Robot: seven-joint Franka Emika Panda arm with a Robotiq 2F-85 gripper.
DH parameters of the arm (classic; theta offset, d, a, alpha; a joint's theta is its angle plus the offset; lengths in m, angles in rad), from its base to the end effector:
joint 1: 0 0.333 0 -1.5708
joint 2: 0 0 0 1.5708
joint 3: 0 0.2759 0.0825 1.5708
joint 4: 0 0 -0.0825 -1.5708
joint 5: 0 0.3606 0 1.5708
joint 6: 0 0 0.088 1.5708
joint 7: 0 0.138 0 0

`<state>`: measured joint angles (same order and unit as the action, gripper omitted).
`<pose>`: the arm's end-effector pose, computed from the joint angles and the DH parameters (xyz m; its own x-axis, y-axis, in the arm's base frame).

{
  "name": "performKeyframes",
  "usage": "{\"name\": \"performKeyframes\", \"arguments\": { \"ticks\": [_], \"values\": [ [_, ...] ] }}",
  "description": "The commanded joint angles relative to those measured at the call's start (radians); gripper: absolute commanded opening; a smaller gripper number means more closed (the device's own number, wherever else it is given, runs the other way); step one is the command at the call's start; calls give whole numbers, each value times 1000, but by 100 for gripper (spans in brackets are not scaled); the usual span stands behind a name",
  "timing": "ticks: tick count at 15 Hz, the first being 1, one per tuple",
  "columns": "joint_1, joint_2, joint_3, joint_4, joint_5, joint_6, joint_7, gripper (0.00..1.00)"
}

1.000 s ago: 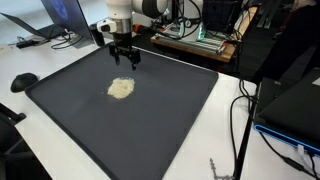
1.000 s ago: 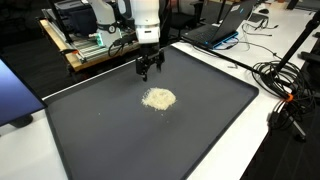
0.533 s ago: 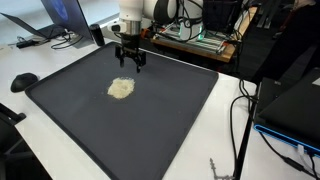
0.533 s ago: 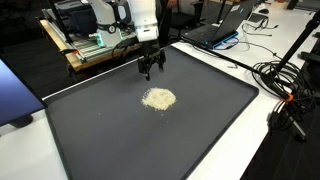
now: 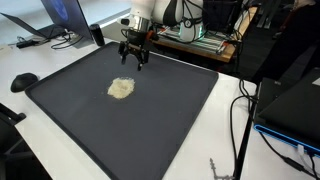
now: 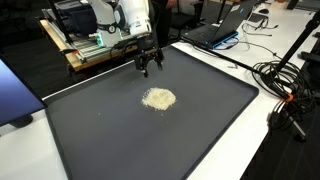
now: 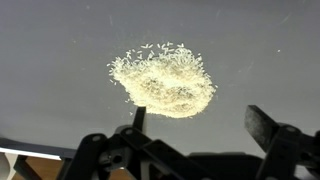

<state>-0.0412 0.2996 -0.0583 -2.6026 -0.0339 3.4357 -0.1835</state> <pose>0.4698 -0.0443 0.1676 0.8574 0.1405 0.4951 0.0941 -0.9886 0.1175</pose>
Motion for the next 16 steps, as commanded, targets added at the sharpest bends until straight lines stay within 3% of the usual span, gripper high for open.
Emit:
{"name": "performKeyframes", "arguments": {
  "ticks": [1,3,6,11,16],
  "values": [
    [-44,11,29,-28,-45,85,53,100],
    [-68,25,43,-28,-62,119,74,100],
    [-164,68,114,-12,-119,174,120,100],
    [-201,119,102,3,-195,220,167,100],
    [-200,133,86,4,-199,276,162,100]
  ]
}}
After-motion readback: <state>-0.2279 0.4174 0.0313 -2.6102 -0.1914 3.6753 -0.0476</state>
